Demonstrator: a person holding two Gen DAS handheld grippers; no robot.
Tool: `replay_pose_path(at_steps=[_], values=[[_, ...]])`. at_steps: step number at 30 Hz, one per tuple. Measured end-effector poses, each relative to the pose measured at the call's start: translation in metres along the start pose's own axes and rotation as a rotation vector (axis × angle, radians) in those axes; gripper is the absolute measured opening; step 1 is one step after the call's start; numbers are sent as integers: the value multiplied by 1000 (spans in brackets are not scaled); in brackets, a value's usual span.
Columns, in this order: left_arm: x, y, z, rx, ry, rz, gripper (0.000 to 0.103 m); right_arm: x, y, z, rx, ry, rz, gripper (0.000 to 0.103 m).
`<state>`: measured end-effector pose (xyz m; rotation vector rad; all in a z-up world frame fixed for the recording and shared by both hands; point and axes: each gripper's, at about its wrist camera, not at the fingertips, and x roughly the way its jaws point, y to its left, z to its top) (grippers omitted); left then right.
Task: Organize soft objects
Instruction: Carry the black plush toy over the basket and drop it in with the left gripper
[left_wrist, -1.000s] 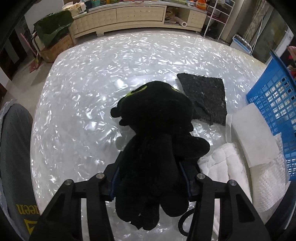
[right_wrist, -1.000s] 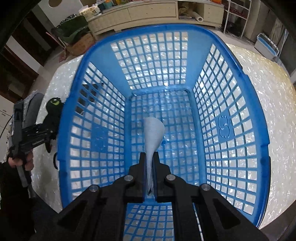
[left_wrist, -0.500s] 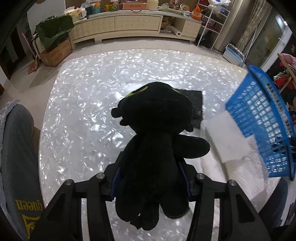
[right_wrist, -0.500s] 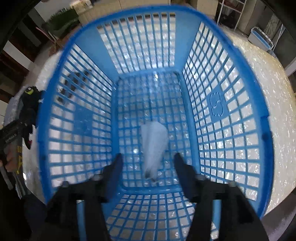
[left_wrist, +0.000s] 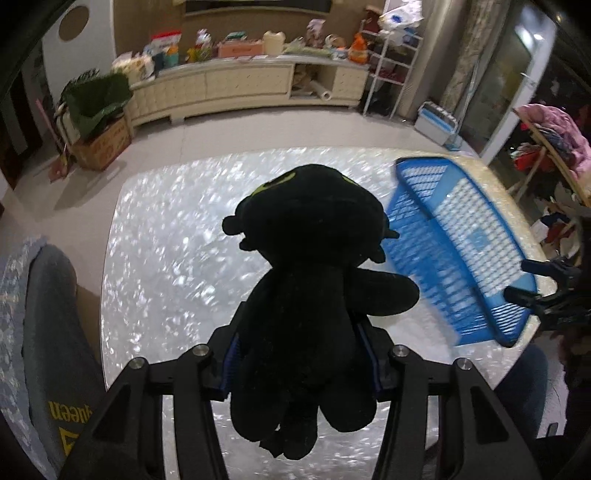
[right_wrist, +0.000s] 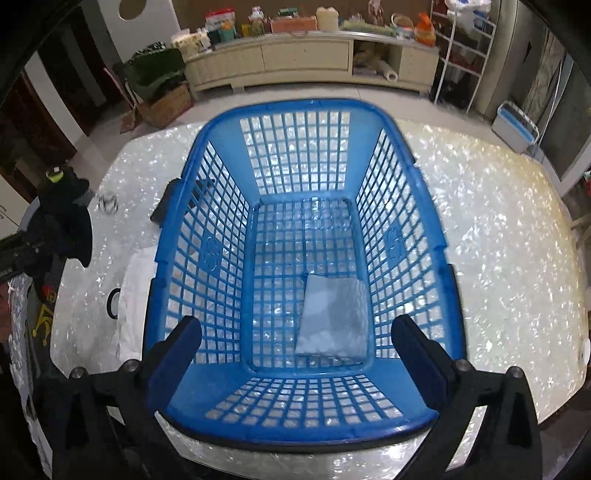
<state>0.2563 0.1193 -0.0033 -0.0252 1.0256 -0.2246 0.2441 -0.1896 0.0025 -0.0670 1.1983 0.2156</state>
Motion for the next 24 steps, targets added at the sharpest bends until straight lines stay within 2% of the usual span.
replay_pose_path(at_steps=[9,17,24], values=[[-17,-78,26,106,-38,-61,50,-25,-19,-9,-41,-115,-7,103],[2,-144,47,204,-19,-80,50,-24,-35,-16,-39,-149,0,103],[27,-183,62,280,0,-84,50,-20,-57,-18,-9,-163,8,103]])
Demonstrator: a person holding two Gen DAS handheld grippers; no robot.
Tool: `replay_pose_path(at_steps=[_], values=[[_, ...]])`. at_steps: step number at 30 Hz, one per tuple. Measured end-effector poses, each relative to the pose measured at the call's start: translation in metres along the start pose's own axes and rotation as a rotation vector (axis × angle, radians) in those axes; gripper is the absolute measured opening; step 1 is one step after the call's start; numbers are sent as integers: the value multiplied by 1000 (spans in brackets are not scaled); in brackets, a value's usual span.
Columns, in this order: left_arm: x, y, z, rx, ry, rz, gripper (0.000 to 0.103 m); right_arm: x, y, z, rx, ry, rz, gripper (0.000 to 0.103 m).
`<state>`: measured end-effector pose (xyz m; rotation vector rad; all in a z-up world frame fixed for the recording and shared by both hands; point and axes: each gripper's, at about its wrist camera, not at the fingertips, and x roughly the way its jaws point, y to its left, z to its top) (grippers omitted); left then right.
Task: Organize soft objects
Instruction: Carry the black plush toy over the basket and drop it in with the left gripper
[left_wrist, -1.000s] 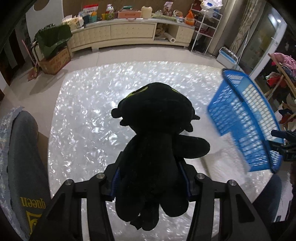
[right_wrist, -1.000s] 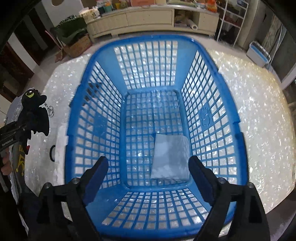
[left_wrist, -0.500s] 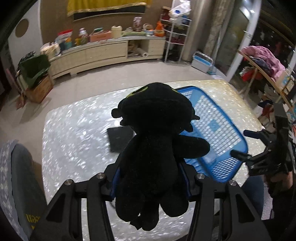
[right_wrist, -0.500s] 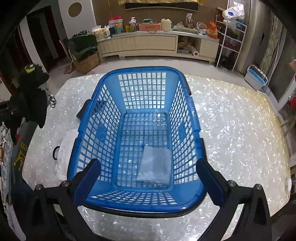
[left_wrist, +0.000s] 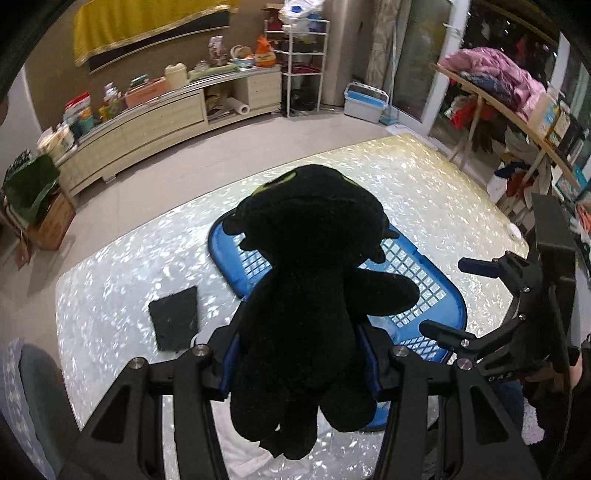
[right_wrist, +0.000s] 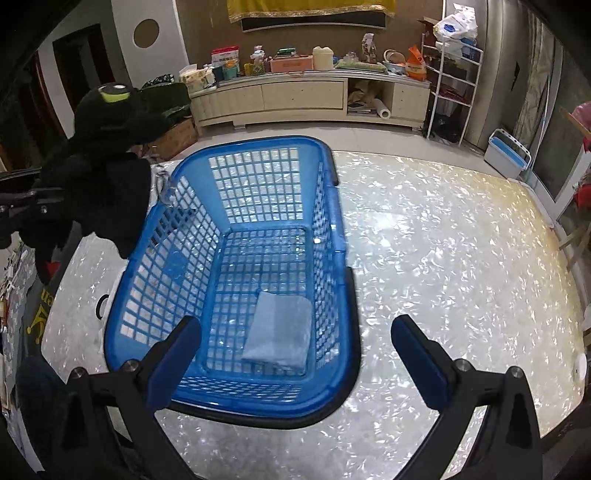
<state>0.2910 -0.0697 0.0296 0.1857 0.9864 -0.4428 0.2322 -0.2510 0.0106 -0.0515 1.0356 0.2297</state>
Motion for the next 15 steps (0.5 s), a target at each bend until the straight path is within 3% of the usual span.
replay_pose_path(at_steps=[15], values=[[84,-17,22,121,119,24,50,21,-21,7,15,-2,-6,103]])
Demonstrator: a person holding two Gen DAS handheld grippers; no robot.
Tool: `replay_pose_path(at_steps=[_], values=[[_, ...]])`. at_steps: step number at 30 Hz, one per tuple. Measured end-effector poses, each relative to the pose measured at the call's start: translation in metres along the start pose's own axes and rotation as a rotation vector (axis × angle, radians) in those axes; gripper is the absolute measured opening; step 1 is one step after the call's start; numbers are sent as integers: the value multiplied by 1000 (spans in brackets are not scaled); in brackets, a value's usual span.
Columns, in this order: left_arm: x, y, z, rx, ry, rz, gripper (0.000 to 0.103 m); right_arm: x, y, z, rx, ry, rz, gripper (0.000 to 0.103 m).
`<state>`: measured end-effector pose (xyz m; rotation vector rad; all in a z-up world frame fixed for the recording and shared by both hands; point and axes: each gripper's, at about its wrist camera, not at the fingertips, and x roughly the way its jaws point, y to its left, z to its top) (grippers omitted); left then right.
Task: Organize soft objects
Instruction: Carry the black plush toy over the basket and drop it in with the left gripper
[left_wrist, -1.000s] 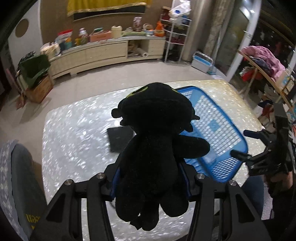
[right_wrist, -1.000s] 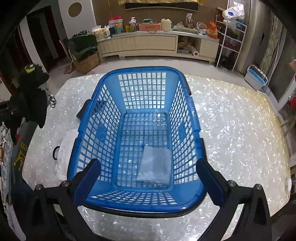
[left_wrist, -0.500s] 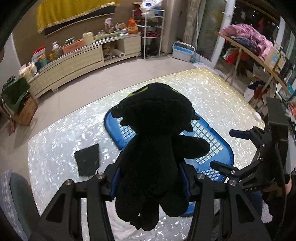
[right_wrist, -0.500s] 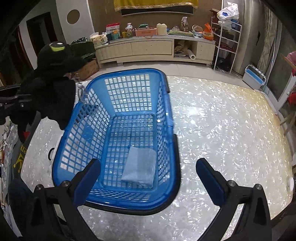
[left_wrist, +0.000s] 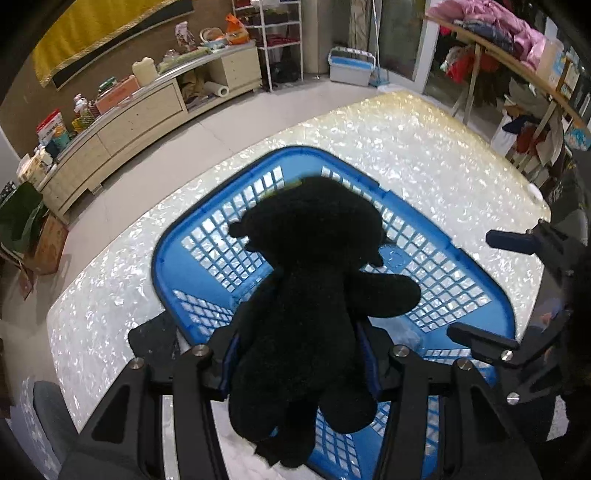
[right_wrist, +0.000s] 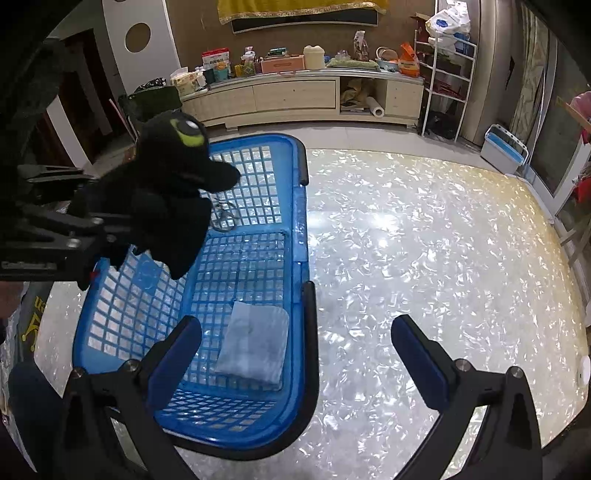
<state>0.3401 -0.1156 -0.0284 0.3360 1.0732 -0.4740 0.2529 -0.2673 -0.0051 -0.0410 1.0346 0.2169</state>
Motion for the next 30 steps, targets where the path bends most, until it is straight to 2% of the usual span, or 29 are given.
replay_pose_path(at_steps=[8,14,20,26,30], values=[[37,-2,10,41,49,10,50,12,-6,3,3,22,4,103],[49,-3,20,52,37,-6,49,19,-11,9,17,30,9,103],[71,1,23,40,75,25,50,25,-8,10,10,40,18,103],[70,-3,23,68,85,81,57,26,-6,10,6,47,27,103],[60,-7,18,65,83,86,62,18,-5,8,5,38,30,103]])
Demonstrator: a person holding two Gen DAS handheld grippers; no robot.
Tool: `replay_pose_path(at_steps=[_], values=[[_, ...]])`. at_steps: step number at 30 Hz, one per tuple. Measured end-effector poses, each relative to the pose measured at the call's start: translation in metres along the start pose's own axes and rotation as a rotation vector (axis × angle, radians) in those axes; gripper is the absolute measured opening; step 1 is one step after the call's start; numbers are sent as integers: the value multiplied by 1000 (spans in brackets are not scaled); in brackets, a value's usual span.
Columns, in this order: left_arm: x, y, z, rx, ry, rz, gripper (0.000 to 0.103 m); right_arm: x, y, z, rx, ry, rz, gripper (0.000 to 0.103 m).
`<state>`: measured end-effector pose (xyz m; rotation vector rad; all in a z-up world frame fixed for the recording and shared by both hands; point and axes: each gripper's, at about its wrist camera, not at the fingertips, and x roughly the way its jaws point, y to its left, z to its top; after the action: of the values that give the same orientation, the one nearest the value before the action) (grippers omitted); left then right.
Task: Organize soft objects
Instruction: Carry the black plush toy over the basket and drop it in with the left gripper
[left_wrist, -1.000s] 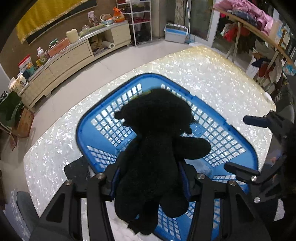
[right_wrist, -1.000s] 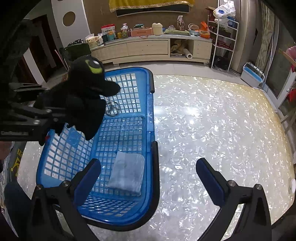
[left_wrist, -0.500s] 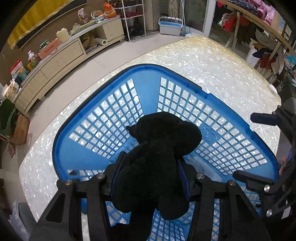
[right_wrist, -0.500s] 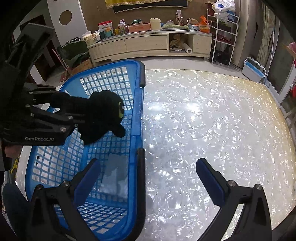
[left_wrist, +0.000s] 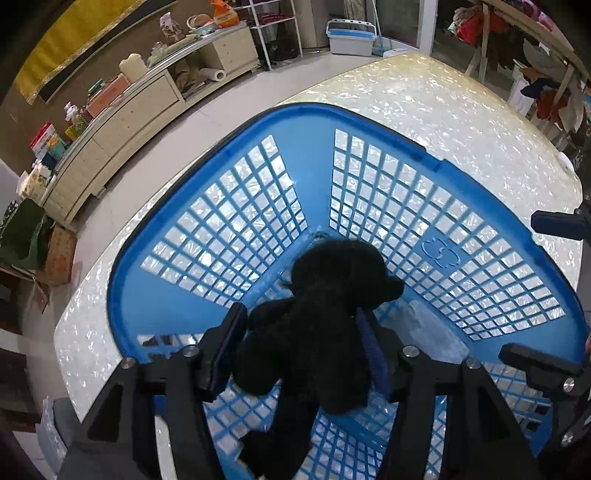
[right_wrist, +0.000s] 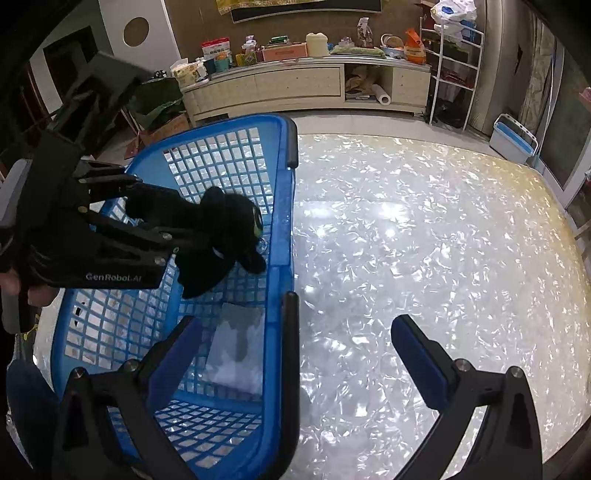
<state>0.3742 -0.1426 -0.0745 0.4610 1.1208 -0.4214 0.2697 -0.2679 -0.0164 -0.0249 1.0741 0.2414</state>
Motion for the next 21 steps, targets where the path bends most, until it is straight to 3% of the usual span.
replay_pose_path(at_steps=[6,12,16,21], values=[[-37,6,-9,-49,-67,15,82,-18,0,-4,1,-20,-6,103],[-83,7,-29,-58,-178,22,90,-38,8,-8,-3,-54,-4,103],[-109,5,-45,-75,-205,32,103,-51,21,-13,-15,-77,4,103],[-143,4,-73,-125,-227,29,103,-63,34,-17,-31,-101,20,103]])
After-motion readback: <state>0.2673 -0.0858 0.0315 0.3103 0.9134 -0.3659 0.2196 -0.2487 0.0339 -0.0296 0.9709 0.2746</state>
